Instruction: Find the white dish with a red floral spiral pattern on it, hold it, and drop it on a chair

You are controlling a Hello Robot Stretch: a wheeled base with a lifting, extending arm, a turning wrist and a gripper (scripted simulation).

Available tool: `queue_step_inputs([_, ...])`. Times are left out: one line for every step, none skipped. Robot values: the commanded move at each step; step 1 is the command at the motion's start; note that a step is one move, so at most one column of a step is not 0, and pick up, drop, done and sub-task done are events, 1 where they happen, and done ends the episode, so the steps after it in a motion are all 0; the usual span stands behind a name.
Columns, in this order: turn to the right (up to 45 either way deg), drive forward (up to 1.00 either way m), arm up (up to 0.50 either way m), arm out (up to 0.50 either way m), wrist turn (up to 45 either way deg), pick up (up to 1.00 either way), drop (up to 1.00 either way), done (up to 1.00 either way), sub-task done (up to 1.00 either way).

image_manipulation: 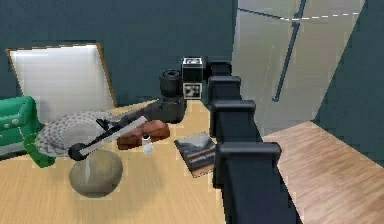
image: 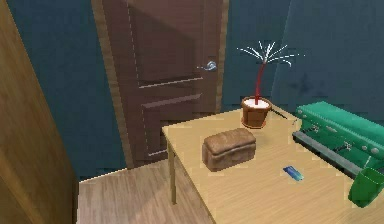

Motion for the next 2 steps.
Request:
queue_step_inputs([0.0,0.00,0.00,0.00,-45.0,0.00,0.00,0.00,0.00])
queue_step_inputs([0.0,0.00,0.00,0.00,-3.0,0.00,0.00,0.00,0.00])
